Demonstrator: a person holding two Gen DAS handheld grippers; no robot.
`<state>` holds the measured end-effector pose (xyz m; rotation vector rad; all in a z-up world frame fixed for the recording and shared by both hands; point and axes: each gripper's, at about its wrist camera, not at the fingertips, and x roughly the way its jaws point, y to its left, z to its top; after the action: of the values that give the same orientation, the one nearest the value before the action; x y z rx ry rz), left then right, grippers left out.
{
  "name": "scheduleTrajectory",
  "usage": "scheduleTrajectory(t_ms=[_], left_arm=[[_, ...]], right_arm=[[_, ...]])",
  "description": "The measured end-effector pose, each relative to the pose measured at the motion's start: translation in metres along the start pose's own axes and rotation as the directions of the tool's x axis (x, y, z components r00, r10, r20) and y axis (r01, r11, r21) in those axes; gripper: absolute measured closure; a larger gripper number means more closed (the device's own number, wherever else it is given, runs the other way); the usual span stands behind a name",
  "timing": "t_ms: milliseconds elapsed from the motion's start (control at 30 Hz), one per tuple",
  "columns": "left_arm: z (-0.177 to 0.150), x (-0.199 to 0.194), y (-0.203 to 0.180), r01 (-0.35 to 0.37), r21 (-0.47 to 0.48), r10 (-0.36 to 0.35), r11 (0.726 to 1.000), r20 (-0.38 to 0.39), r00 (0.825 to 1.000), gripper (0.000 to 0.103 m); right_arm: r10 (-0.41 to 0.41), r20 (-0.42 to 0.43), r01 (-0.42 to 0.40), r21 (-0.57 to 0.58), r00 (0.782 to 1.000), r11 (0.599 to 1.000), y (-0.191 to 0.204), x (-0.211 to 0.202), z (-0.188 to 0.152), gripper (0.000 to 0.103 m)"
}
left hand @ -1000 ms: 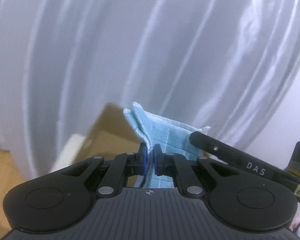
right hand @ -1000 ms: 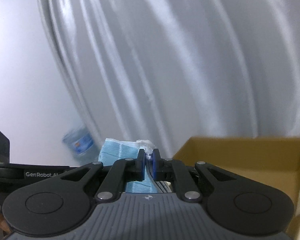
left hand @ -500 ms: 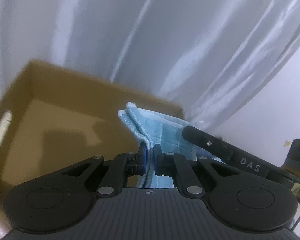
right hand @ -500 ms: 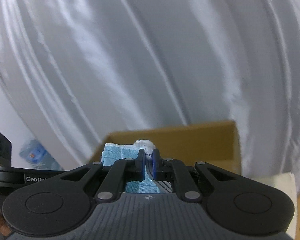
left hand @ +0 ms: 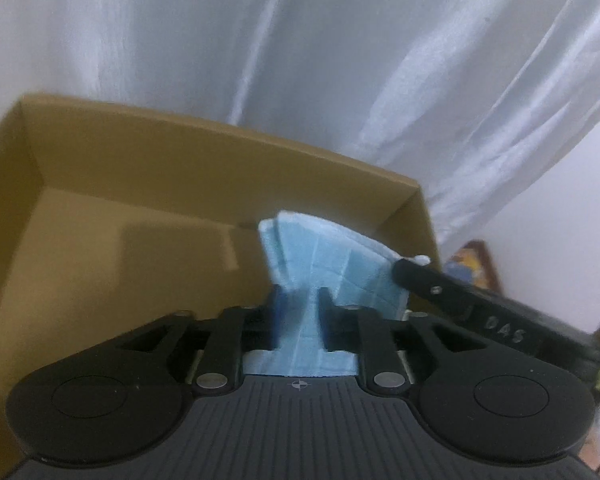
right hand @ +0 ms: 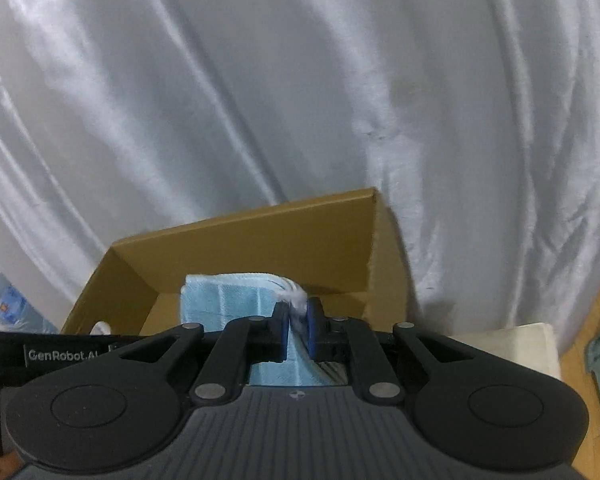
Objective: Organize objects
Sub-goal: 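Carry the towel with both tools over the cardboard box, then open both tools to drop the towel into the box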
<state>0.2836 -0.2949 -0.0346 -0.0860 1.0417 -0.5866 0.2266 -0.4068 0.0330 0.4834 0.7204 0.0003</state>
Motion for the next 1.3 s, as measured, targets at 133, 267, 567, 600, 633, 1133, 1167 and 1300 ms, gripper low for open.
scheduleTrajectory(t_ms=[133,267,567,600,633,1133,1167,1300], left_arm=[[-0.002,-0.019,-0.004,-0.007,0.005,0.007,1.0,0.032,0.999,0.06],[-0.005,-0.039,-0.011,-0.03,0.017,0.029,0.999,0.061,0.998,0.048],[-0.045,-0.128,-0.022,-0.049,0.053,0.037,0.997,0.216,0.976,0.022],[-0.053,-0.136,-0.022,-0.056,0.056,0.042,0.997,0.232,0.972,0.019],[-0.061,-0.144,-0.021,-0.065,0.058,0.049,0.996,0.246,0.968,0.017],[-0.166,-0.222,0.031,-0.145,-0.06,0.157,0.988,0.299,0.941,0.001],[-0.171,-0.226,0.035,-0.148,-0.064,0.16,0.987,0.292,0.943,0.001],[-0.189,-0.224,0.057,-0.179,-0.086,0.196,0.98,0.248,0.949,0.001]], right_arm=[[0.007,0.032,-0.007,-0.004,0.999,1.0,0.004,-0.01,-0.001,0.089],[0.036,0.053,-0.037,0.024,0.998,0.999,0.006,-0.027,-0.006,0.089],[0.119,0.152,-0.122,0.013,0.981,0.992,0.027,-0.1,-0.031,0.035],[0.128,0.171,-0.129,-0.006,0.977,0.992,0.031,-0.11,-0.037,0.034],[0.137,0.181,-0.135,-0.024,0.974,0.991,0.036,-0.118,-0.042,0.034],[0.257,0.089,-0.241,-0.159,0.962,0.957,0.106,-0.155,-0.109,0.0],[0.243,0.074,-0.228,-0.171,0.967,0.959,0.112,-0.153,-0.115,0.0],[0.156,0.022,-0.146,-0.247,0.987,0.958,0.141,-0.135,-0.134,0.0]])
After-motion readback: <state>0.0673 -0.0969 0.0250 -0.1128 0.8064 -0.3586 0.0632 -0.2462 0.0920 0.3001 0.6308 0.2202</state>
